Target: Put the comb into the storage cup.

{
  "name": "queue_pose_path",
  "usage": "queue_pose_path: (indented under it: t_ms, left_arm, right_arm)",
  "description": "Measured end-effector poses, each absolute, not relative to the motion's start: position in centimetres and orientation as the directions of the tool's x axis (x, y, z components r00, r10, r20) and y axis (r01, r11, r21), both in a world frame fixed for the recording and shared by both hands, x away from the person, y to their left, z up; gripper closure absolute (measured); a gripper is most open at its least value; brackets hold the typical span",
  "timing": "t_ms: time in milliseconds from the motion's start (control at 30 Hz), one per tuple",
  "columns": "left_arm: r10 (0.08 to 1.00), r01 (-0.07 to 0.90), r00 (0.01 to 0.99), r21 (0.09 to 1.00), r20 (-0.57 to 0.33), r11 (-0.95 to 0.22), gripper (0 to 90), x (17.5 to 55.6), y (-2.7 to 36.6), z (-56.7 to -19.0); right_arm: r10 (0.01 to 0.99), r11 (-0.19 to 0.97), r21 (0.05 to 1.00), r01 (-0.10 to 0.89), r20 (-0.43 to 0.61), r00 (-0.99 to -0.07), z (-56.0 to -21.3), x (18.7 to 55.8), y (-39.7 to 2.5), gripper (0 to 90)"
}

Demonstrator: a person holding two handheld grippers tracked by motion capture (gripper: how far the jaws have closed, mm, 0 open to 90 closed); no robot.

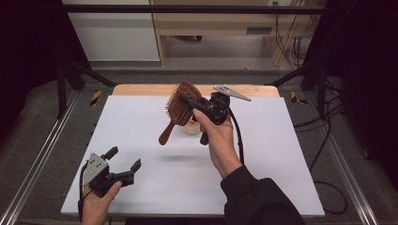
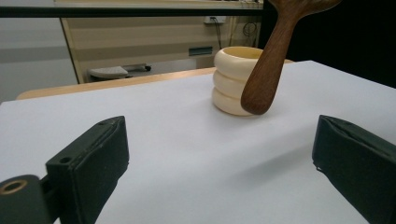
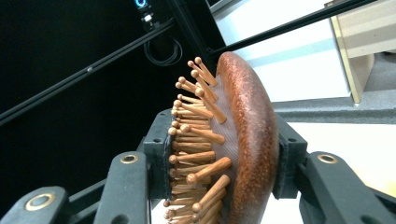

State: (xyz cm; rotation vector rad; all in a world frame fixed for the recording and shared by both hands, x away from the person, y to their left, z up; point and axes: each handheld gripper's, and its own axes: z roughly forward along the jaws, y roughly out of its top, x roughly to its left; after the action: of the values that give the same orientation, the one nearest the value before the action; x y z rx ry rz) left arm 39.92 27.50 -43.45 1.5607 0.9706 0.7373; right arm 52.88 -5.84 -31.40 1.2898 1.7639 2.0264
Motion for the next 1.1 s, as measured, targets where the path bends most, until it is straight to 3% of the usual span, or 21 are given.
queue_pose_path:
  t_ms: [467,1100]
  left_arm:
    - [0.910,0.202,0.412,0.979,-0.049,-0.039,3.2,40.8,28.7,-44.0]
    - [0.902,0.185,0.430,0.981,-0.032,-0.053,2.7,40.9,29.1,-44.3]
  right_arm:
    - [0.644,-0.322,0.862,0.392,0.503,-0.577,-29.5,56.0,-6.0,51.9]
    - [0.686,-0.326,0.861,0.391,0.500,-0.529,-28.9,58.6,-6.4,51.9]
